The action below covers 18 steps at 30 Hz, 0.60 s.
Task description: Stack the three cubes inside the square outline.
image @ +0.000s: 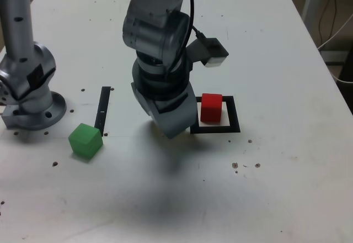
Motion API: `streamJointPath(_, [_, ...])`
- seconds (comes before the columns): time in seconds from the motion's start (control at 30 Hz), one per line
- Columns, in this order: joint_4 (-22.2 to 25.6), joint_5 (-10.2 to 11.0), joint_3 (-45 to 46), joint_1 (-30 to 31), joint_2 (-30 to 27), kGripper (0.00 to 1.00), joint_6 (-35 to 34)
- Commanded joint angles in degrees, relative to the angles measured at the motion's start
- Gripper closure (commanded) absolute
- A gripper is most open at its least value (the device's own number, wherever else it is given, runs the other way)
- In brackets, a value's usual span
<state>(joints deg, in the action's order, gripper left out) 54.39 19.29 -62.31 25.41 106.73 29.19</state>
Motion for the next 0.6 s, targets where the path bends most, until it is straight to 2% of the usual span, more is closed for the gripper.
streamJointPath(0.0, [-0.2, -0.2, 0.0, 0.2, 0.2, 0.45, 0.1])
streamJointPath(0.37, [0.1, -0.7, -0.1, 0.2, 0.1, 0.6, 0.3])
streamJointPath(0.57, [0.6, -0.4, -0.1, 0.3, -0.8, 0.68, 0.4])
